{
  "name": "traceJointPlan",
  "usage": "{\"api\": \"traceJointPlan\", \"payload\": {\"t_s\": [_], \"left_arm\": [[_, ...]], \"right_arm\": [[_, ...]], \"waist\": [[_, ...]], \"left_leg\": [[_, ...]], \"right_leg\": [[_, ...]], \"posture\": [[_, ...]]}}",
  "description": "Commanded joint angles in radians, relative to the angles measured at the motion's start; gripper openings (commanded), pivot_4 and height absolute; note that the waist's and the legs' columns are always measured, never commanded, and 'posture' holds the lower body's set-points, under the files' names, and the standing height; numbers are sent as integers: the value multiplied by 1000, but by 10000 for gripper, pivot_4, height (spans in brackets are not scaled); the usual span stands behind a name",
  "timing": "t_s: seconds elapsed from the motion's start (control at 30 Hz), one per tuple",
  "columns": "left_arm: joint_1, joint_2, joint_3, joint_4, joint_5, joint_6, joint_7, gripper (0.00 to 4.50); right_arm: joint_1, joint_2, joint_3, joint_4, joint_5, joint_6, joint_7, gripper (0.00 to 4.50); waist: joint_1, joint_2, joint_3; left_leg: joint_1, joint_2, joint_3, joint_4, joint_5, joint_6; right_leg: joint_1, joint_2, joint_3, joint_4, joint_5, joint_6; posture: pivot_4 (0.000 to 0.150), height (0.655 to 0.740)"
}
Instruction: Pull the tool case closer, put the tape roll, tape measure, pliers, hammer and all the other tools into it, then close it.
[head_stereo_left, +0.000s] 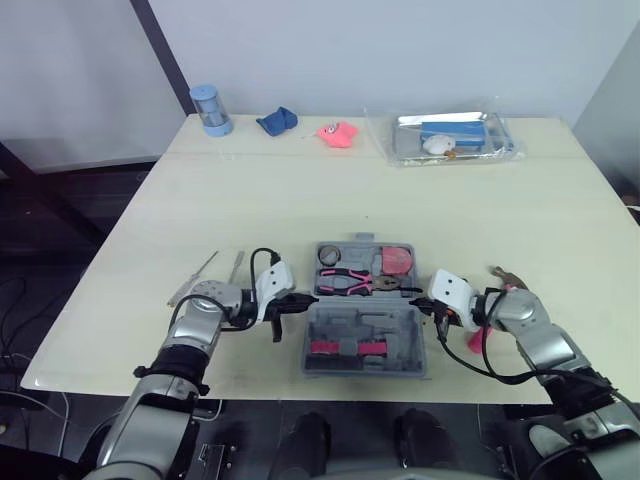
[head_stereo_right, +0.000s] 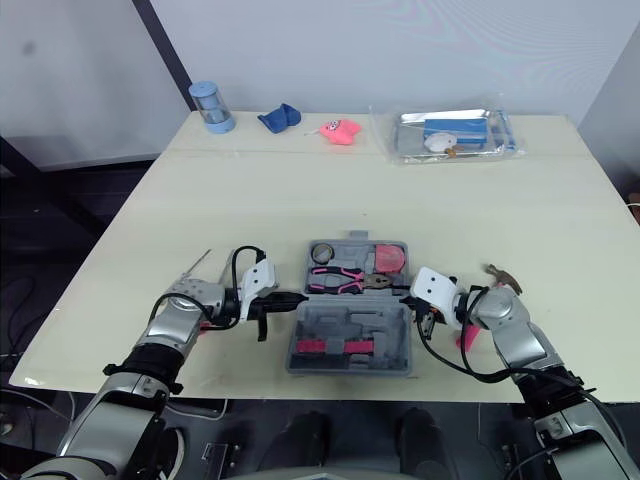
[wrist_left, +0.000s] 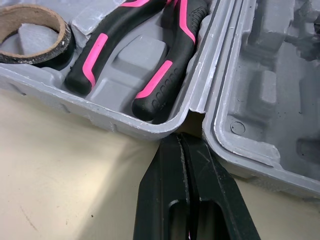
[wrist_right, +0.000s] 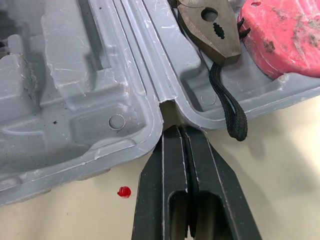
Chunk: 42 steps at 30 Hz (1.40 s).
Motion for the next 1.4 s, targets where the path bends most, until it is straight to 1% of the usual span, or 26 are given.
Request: {"api": "traceJointPlan", "payload": {"t_s": [0.03, 0.87, 1.4], "left_arm": [[9, -3, -17, 3, 19, 2, 24, 532], [29, 12, 9, -1, 8, 19, 49, 532], [67, 68, 42, -19, -23, 23, 69, 532]], "right_arm": [[2, -1, -4, -24, 15, -15, 3, 0], [-8, -17, -18, 14, 7, -28, -22, 0], [13, -62, -51, -8, 42, -27, -13, 0]], "waist": [[0, 0, 0], [-2, 0, 0], [-9, 0, 0]], "left_leg": [[0, 0, 0, 0, 0, 0], [0, 0, 0, 0, 0, 0], [0, 0, 0, -1, 0, 0]], "right_leg": [[0, 0, 0, 0, 0, 0], [0, 0, 0, 0, 0, 0], [0, 0, 0, 0, 0, 0]], "posture": [[1500, 7400], [1500, 7400], [1500, 7400]]}}
